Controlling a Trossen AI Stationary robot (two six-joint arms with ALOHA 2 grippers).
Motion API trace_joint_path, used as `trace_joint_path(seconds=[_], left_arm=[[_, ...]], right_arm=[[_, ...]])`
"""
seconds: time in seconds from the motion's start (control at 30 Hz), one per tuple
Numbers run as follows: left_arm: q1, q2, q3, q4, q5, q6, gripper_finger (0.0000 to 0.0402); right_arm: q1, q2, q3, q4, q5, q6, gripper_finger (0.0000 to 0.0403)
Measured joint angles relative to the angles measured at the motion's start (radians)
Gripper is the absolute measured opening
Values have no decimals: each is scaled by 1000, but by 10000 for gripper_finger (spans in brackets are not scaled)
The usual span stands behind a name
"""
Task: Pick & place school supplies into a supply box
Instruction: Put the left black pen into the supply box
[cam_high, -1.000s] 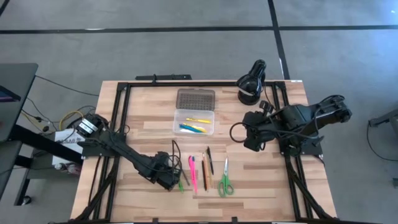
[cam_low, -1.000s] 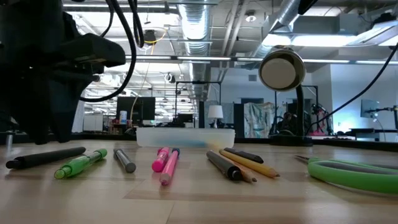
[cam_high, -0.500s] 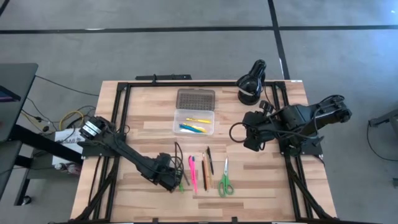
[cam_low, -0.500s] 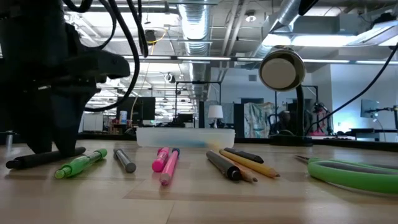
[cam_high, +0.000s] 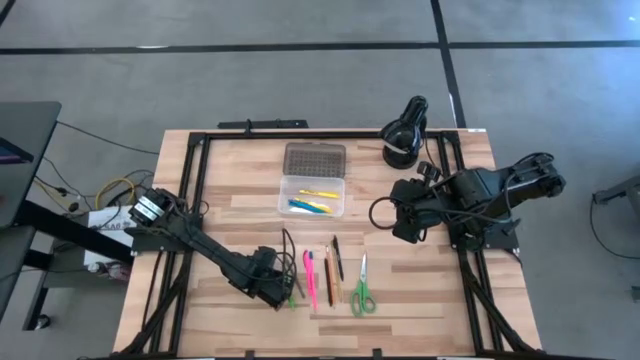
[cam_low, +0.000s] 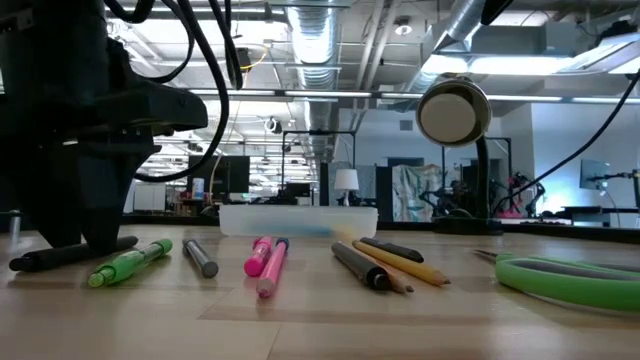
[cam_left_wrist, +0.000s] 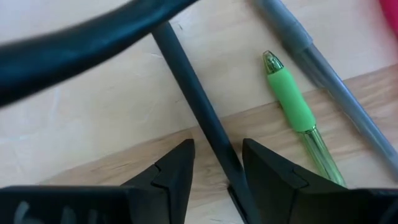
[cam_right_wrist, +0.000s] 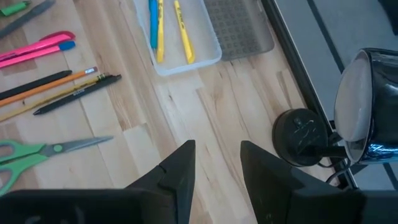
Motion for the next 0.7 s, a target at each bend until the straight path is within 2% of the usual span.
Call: trace_joint_path(seconds=[0.37,0.7], left_arm=[[15,1,0,-23,49,146,137],[40,0,0,-41,97,406,137]], right_arm=[[0,0,0,0,0,-2,121],[0,0,0,0,-2,-4,121]])
